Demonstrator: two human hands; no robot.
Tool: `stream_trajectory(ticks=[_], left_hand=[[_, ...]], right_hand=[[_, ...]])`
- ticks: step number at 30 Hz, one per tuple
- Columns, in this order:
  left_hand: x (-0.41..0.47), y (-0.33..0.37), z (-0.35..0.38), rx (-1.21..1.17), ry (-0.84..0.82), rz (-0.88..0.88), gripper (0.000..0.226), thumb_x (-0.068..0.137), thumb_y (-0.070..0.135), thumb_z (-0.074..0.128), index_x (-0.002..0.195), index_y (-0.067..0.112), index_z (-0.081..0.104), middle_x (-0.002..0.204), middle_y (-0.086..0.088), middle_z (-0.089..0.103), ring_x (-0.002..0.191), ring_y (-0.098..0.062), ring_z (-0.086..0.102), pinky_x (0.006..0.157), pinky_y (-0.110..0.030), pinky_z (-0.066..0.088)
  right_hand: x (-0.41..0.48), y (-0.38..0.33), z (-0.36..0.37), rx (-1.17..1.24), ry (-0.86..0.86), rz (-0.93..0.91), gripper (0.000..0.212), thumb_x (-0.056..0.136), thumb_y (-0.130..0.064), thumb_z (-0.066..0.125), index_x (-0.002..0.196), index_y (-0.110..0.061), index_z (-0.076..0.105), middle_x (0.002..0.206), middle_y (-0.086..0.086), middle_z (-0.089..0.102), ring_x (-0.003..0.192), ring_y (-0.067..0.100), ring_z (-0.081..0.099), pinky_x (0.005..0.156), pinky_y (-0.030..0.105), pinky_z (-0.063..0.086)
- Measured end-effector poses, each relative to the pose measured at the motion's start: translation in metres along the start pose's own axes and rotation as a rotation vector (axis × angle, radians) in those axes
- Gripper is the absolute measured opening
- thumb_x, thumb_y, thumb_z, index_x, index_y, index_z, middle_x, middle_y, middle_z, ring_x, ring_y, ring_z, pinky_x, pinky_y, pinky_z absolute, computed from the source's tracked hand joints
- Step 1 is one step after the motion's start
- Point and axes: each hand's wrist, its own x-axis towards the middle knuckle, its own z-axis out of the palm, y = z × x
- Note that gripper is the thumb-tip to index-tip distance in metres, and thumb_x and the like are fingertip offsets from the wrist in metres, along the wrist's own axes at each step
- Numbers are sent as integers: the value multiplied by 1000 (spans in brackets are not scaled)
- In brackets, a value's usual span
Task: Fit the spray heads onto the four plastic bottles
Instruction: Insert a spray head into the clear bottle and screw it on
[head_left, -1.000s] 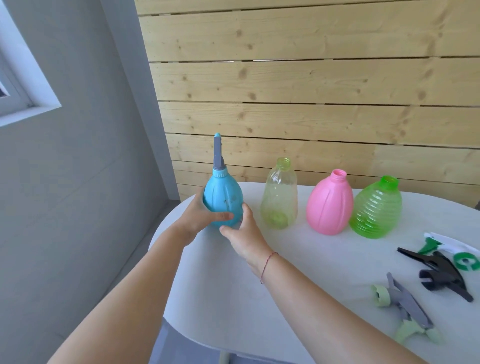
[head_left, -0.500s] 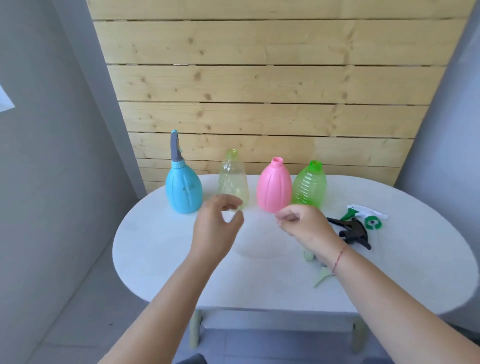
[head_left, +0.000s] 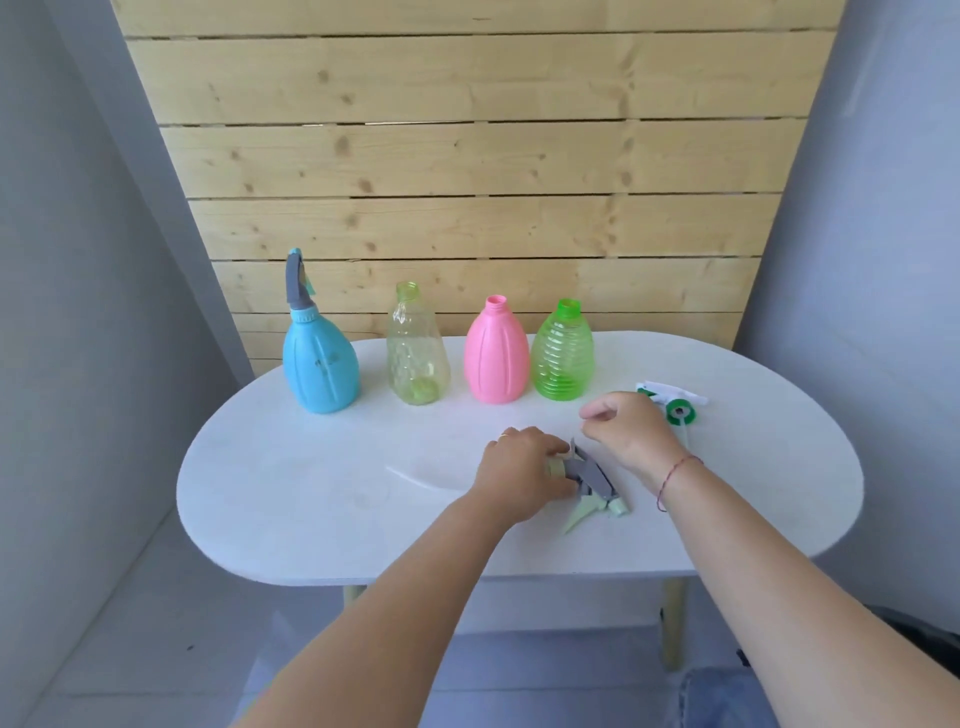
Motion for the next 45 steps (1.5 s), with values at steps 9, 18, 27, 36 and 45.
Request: stream_trajectory(ticks=[9, 18, 27, 36, 45], left_hand=[[7, -4, -9, -395, 324, -49, 27, 74, 18, 78, 100, 17, 73, 75, 4, 65, 63, -9, 53, 60, -14, 42], [5, -14, -38, -781, 382, -106, 42, 75, 22, 80, 114, 13, 67, 85, 7, 66, 75, -5, 58, 64, -6, 43], [24, -69, -94, -619, 796, -310, 94, 69, 36, 82, 144, 15, 28, 142, -5, 30, 136, -22, 30, 112, -45, 31], [74, -107, -81, -699, 610, -334, 117, 63, 31, 87, 151, 21, 11, 154, -3, 30, 142, -21, 29, 115, -45, 30], [27, -96, -69, -311, 586, -127, 86, 62, 23, 85, 135, 22, 40, 121, 10, 46, 114, -14, 41, 91, -29, 36]], right_hand=[[1, -4, -1, 120, -4, 45, 42, 84, -35, 66, 116, -7, 61, 109, 7, 64, 104, 23, 60, 87, 31, 46], [-12, -30, 7, 473, -68, -46, 14, 88, -20, 63, 75, -18, 68, 71, 2, 67, 57, 9, 62, 49, 16, 50], [-5, -32, -20, 506, 215, -85, 17, 88, -16, 60, 80, -3, 68, 69, 9, 61, 56, 12, 58, 53, 14, 49], [-5, -40, -17, 495, 232, -113, 17, 87, -14, 60, 73, -8, 68, 59, 5, 59, 41, -3, 54, 54, 13, 51], [-9, -56, -55, 488, 398, -222, 22, 79, -31, 63, 75, -10, 69, 68, 7, 59, 60, 12, 52, 65, 29, 47]])
